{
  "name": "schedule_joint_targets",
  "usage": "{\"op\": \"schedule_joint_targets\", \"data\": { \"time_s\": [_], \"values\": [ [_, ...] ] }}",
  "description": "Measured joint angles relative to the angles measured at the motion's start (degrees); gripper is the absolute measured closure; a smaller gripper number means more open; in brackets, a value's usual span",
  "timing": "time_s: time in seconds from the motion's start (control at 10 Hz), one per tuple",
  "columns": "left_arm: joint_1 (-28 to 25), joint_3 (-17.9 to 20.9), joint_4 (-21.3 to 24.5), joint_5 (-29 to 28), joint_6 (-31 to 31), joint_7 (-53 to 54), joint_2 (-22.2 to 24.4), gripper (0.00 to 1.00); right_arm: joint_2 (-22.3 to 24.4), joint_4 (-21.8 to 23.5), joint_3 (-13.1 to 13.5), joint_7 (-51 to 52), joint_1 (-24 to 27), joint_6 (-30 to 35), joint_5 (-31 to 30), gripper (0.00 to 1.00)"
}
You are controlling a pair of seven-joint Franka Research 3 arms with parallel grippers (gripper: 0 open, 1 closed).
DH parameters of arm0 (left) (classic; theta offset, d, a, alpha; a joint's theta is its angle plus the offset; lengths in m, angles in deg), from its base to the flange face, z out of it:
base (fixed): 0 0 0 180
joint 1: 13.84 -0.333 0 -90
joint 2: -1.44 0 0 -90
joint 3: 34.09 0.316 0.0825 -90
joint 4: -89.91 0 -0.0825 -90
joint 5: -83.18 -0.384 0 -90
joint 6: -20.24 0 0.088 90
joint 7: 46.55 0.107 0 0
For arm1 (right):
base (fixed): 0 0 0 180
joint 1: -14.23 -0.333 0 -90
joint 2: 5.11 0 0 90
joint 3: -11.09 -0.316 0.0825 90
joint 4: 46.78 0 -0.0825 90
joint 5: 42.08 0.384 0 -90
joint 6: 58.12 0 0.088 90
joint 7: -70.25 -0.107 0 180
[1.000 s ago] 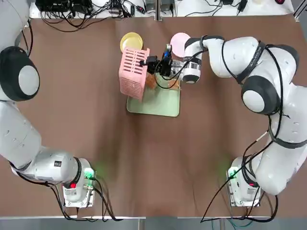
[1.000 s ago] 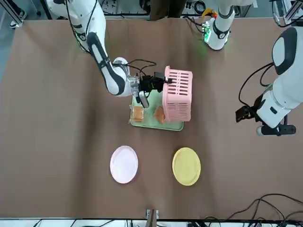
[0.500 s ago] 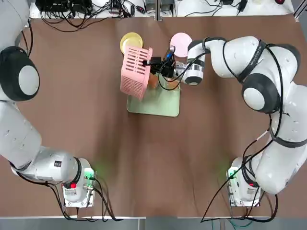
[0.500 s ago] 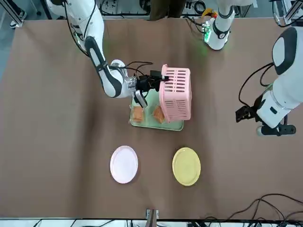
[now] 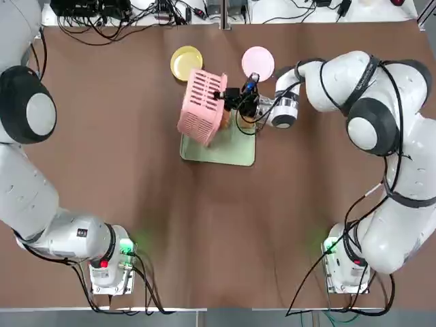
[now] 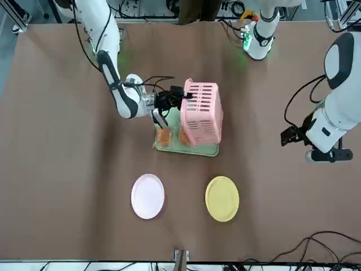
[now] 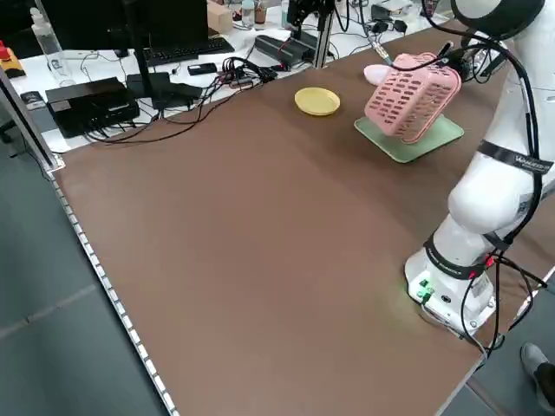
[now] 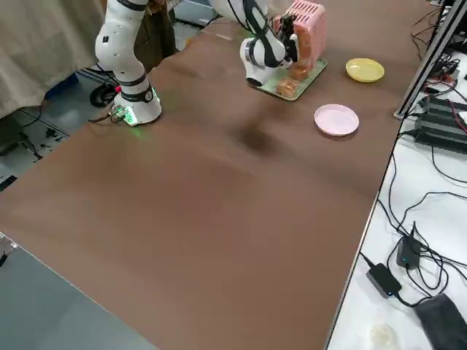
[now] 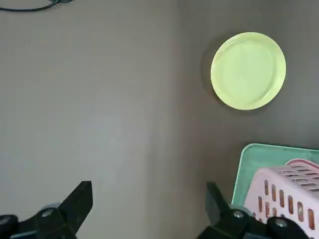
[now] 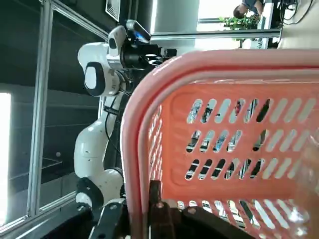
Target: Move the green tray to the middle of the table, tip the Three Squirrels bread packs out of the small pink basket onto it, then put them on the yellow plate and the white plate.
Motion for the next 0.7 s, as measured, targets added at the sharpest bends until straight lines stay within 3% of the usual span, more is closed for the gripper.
{"op": "schedule_joint_targets", "data": {
  "time_s": [0.7],
  "values": [
    [0.09,-0.01,0.00,0.00,0.00,0.00,-0.14,0.00,2.99,1.93,-2.44,0.79,2.08,1.82,-1.53,0.93]
  ]
}}
